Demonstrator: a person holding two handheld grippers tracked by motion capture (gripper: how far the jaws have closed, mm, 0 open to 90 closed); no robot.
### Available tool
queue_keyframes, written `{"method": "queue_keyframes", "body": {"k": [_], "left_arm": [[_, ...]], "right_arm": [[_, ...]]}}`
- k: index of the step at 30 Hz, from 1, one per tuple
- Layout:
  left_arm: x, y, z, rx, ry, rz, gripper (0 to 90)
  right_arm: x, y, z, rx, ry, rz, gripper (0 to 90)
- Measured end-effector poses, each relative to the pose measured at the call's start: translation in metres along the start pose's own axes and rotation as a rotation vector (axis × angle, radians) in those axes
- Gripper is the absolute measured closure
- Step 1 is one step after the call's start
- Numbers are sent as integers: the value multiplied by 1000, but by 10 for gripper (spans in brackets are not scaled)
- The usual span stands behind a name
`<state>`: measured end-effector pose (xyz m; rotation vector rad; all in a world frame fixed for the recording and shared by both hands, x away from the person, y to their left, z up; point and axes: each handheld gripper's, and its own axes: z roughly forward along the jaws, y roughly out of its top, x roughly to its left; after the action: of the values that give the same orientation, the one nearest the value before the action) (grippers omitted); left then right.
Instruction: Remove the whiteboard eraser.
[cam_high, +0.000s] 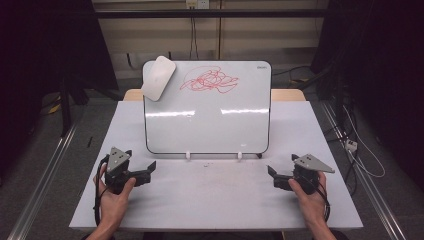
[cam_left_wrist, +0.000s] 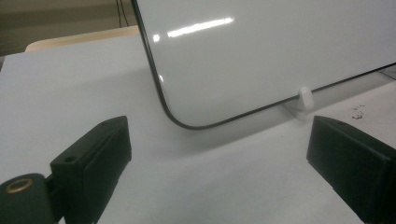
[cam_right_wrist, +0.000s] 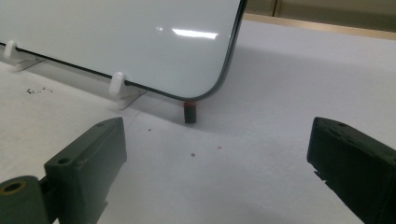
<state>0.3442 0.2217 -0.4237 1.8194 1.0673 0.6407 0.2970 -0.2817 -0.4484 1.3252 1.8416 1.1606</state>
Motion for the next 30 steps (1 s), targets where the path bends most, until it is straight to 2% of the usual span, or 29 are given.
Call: {"method": "queue_keyframes", "body": {"k": [4, 7, 10, 13, 16, 17, 18, 23, 30], "left_arm": [[0, 0, 1, 8, -16, -2, 63], [-2, -1, 5, 32, 2, 20, 63], [-3, 1, 7, 48, -30, 2, 64], [-2, 4, 7, 60, -31, 0, 64], [2, 11, 6, 68, -27, -13, 64], [3, 13, 6, 70, -31, 3, 64], [5, 15, 6, 63, -42, 1, 64], [9, 25, 5, 70, -40, 11, 66], [16, 46, 8, 41, -42, 41, 66]], "right_arm": [[0, 0, 0, -9, 4, 2, 47], [-1, 0, 0, -1, -8, 6, 47], [-2, 0, 0, -4, -9, 6, 49], [-2, 0, 1, -1, -5, 8, 49], [0, 0, 2, 3, -4, 2, 50], [0, 0, 2, 4, -5, 1, 50], [0, 0, 2, 2, -2, 4, 49], [-1, 0, 4, 1, -5, 10, 49], [-1, -1, 5, 4, -4, 3, 49]]}}
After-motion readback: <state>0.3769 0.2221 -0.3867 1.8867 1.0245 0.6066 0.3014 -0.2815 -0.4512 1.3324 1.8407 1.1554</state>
